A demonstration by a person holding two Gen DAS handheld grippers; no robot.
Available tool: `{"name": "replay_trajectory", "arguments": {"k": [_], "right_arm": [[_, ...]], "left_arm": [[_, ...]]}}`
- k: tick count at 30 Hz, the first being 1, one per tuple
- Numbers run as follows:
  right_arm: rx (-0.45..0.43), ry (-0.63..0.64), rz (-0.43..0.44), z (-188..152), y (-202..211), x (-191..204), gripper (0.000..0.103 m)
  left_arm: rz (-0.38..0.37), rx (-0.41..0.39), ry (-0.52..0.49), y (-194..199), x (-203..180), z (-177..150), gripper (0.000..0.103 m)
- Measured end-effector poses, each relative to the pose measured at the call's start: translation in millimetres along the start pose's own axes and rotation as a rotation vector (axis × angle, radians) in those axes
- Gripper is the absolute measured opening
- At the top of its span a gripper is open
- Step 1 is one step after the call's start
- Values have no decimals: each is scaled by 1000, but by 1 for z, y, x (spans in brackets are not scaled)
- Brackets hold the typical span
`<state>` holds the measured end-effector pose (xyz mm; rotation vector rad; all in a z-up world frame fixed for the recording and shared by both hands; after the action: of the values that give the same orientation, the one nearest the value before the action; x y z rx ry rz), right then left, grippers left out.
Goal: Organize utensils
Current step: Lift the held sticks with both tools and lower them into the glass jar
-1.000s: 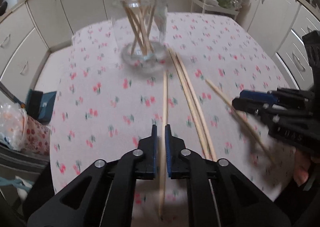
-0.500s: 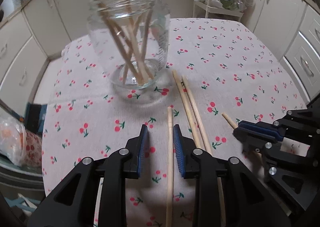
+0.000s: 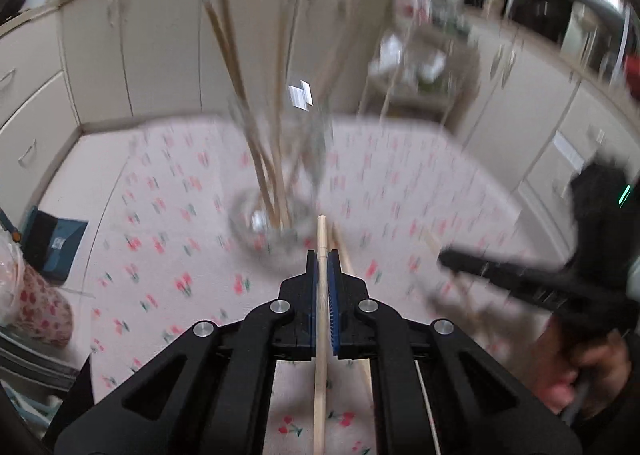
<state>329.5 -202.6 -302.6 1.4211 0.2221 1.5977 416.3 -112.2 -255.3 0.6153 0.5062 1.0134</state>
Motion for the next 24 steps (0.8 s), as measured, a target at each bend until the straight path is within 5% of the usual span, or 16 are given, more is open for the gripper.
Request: {"name": "replay_trajectory", "arguments": {"k": [3, 9, 16, 24], "right_arm": [[-43, -16, 34, 9, 6, 8, 6], [-235, -35, 70, 38, 34, 27, 6], [-516, -32, 103, 90, 72, 68, 6], [-656, -5, 131, 126, 98, 91, 6]], "left_arm": [[-1, -173, 59, 36, 15, 40, 5], [44, -372, 143, 66, 42, 100, 5], [47, -511, 236, 74, 64, 147, 5], [65, -611, 278, 60, 81, 180, 5]]}}
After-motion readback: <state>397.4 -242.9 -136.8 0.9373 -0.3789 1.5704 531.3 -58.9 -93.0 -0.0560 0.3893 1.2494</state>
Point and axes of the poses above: each gripper's, at about its wrist camera, not at the fingertips, and y roughly against the way its jaws point, x to its left, z to its top, the point moved 9 cm from there along -y, roughly the way its jaws point, and after that the axes turned 9 degrees about -y, right-handed, at the moved point
